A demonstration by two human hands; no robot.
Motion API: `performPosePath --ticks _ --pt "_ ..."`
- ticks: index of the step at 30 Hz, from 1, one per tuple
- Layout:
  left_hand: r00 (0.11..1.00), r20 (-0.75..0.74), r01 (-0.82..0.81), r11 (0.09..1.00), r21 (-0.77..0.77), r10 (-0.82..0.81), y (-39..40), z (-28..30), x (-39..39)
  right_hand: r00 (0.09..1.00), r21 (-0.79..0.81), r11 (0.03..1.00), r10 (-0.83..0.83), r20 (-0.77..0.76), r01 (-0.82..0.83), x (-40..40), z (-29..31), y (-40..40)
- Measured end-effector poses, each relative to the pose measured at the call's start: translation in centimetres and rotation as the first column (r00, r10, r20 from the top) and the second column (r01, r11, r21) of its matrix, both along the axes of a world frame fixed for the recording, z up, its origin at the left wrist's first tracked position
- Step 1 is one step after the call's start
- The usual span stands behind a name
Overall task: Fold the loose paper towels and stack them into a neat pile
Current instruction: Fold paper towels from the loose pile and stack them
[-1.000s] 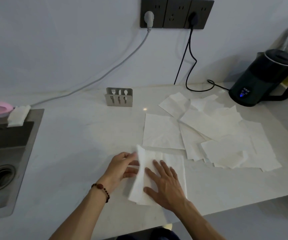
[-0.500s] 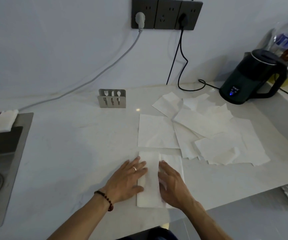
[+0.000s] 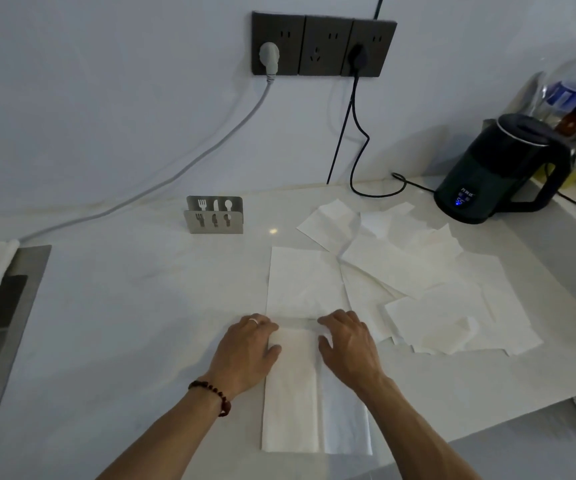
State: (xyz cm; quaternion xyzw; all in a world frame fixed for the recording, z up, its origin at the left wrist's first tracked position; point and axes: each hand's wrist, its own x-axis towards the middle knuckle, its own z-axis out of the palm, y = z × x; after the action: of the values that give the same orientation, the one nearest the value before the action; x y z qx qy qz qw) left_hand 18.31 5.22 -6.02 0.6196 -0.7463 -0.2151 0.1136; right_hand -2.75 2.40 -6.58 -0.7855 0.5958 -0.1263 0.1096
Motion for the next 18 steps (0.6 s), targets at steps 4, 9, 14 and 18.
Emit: performPosePath --ticks 4,9,14,18 --pt "0.997 0.080 -0.018 0.999 0.029 0.016 -1.6 -0.6 -0.3 0.979 0.034 0.999 0.024 -0.203 -0.018 -0.1 0.5 -4.0" --pt "0.996 0.045 -0.078 0.997 -0.020 0.079 -2.0 -0.9 -0.2 0.962 0.065 0.997 0.052 -0.267 -0.036 0.4 0.6 -6.7" --pt "0.848 -0.277 -0.429 0.892 0.140 0.452 -3.1 2.4 -1.6 0.996 -0.024 1.000 -0.005 0.091 0.007 2.5 2.0 -7.3" --pt "0.187 -0.541 -0.338 0.570 0.749 0.820 -5.7 5.2 -2.7 0.971 -0.199 0.973 0.150 0.185 -0.112 4.5 3.2 -4.8"
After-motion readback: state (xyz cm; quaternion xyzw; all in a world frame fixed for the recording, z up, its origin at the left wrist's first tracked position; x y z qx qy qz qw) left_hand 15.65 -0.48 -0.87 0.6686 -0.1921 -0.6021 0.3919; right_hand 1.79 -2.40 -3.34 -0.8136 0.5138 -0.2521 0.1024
